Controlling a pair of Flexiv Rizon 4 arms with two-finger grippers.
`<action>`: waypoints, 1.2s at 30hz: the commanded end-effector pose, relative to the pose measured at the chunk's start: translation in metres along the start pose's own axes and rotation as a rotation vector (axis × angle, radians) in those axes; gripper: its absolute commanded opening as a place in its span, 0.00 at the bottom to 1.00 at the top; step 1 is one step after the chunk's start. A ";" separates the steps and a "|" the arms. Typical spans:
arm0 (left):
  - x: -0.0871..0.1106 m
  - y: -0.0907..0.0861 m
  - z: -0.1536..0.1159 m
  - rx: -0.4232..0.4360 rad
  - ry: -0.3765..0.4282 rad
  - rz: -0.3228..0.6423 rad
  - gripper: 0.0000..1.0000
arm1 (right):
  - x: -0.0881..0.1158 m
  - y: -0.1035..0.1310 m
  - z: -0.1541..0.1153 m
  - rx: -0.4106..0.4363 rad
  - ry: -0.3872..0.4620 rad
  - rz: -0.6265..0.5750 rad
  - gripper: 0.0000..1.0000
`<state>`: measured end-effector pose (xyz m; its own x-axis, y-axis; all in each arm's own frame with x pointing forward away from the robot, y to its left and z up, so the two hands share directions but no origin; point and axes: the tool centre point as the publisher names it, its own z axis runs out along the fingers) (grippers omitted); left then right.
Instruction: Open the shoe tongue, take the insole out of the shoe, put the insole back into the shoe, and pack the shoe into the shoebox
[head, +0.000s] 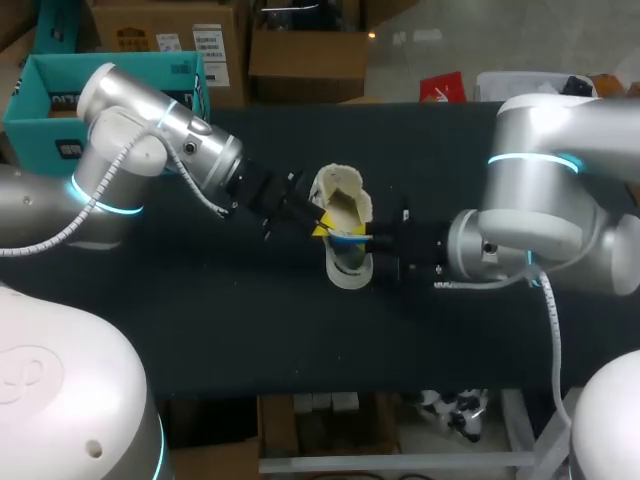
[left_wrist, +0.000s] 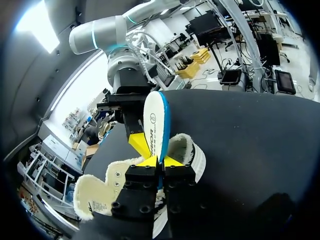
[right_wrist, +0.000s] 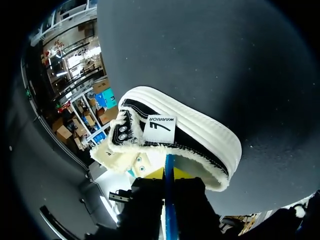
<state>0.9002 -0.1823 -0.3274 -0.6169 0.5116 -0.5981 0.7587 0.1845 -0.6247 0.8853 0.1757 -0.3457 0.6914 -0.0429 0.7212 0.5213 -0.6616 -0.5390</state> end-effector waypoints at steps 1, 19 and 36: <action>-0.003 0.003 0.008 0.008 0.003 -0.001 0.00 | 0.001 0.002 0.004 0.018 -0.004 0.001 0.00; -0.003 0.003 0.008 0.008 0.003 -0.001 0.00 | 0.001 0.002 0.004 0.018 -0.004 0.001 0.00; 0.001 0.007 0.007 0.042 -0.079 0.116 0.00 | 0.008 0.010 0.019 -0.053 -0.010 -0.027 0.00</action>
<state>0.9060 -0.1852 -0.3340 -0.5449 0.4718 -0.6932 0.8153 0.1048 -0.5695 0.9017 0.1715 -0.3559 0.6859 -0.0181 0.7275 0.5256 -0.6791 -0.5124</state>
